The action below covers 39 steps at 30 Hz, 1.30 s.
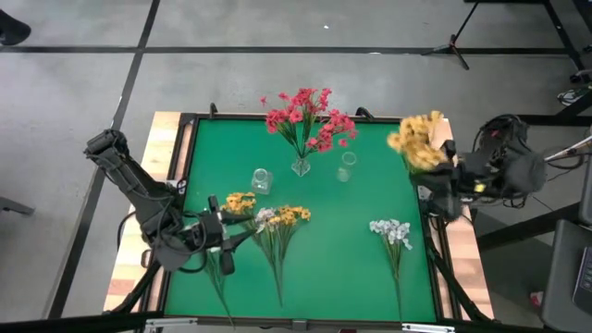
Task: Sort flowers into vase by color
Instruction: Put the right yellow flower into the right transparent vase
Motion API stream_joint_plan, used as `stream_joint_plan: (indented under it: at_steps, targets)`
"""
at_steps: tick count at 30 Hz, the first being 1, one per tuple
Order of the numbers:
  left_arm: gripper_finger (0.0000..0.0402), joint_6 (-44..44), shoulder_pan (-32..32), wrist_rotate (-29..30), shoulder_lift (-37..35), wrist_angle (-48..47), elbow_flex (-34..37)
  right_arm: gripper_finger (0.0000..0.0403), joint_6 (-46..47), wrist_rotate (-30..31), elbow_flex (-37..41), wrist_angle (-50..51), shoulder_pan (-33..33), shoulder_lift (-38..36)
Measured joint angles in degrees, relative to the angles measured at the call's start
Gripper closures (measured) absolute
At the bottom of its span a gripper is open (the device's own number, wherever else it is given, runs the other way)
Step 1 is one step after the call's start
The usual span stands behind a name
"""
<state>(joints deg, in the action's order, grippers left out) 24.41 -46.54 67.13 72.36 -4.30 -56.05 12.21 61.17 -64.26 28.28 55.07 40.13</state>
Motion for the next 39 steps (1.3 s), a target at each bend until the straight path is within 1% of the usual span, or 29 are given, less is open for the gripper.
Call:
stream_joint_plan:
  at_steps: [2,4,6,9,12,15,17,18,19,22,27,31,34,36,39]
  targets:
    - [0.0249,0.9,0.5,0.0,0.0,0.0,0.0,0.0392,-9.9,-7.8,2.0,-10.5,-1.8,-0.9]
    - [0.0249,1.5,0.8,-0.2,0.0,0.0,0.0,0.0392,-17.3,-12.1,3.9,-18.9,-4.6,-1.4]
    - [0.0249,2.4,1.0,-0.2,0.0,0.0,0.0,0.0392,-23.0,-15.7,5.8,-24.4,-8.0,-1.8]
    - [0.0249,2.5,1.0,-0.3,0.0,0.0,0.0,0.0392,-28.9,-21.1,9.8,-31.1,-14.3,-2.8]
    - [0.0249,2.5,0.9,-0.3,0.0,0.0,0.0,0.0392,-33.7,-27.1,15.0,-40.1,-22.6,-3.0]
    - [0.0249,2.5,1.0,-0.3,0.0,0.0,0.0,0.0392,-36.8,-36.5,21.7,-52.0,-31.1,-3.8]
    - [0.0249,2.5,1.0,-0.3,0.0,0.0,0.0,0.0392,-36.0,-40.8,26.6,-58.6,-36.1,-5.8]
    - [0.0249,2.5,1.0,-0.3,0.0,0.0,0.0,0.0392,-34.7,-42.1,28.7,-63.1,-38.6,-6.5]
    - [0.0249,2.5,1.1,-0.4,0.0,0.0,0.0,0.0392,-33.9,-42.5,30.7,-65.6,-40.9,-7.3]
    - [0.0249,2.5,1.0,-0.4,0.0,0.0,0.0,0.0390,-29.4,-42.3,35.2,-65.7,-46.6,-10.0]
    - [0.0249,2.5,1.6,-0.4,0.0,-0.1,0.0,0.0392,-21.0,-46.0,38.9,-65.9,-56.7,-10.6]
    - [0.0249,2.5,2.0,-0.3,0.0,-0.1,0.0,0.0392,-13.4,-53.3,40.3,-65.9,-65.2,-7.9]
    - [0.0249,2.8,2.0,-0.3,0.0,-0.1,0.0,0.0388,-7.8,-57.6,40.8,-66.3,-71.0,-4.9]
    - [0.0249,2.9,2.0,-0.3,0.0,-0.1,0.0,0.0383,-5.1,-60.1,41.1,-69.1,-74.3,-2.1]
    - [0.0249,2.9,2.0,-0.3,0.0,-0.4,0.0,0.0388,-2.0,-64.3,42.2,-75.4,-77.7,3.0]
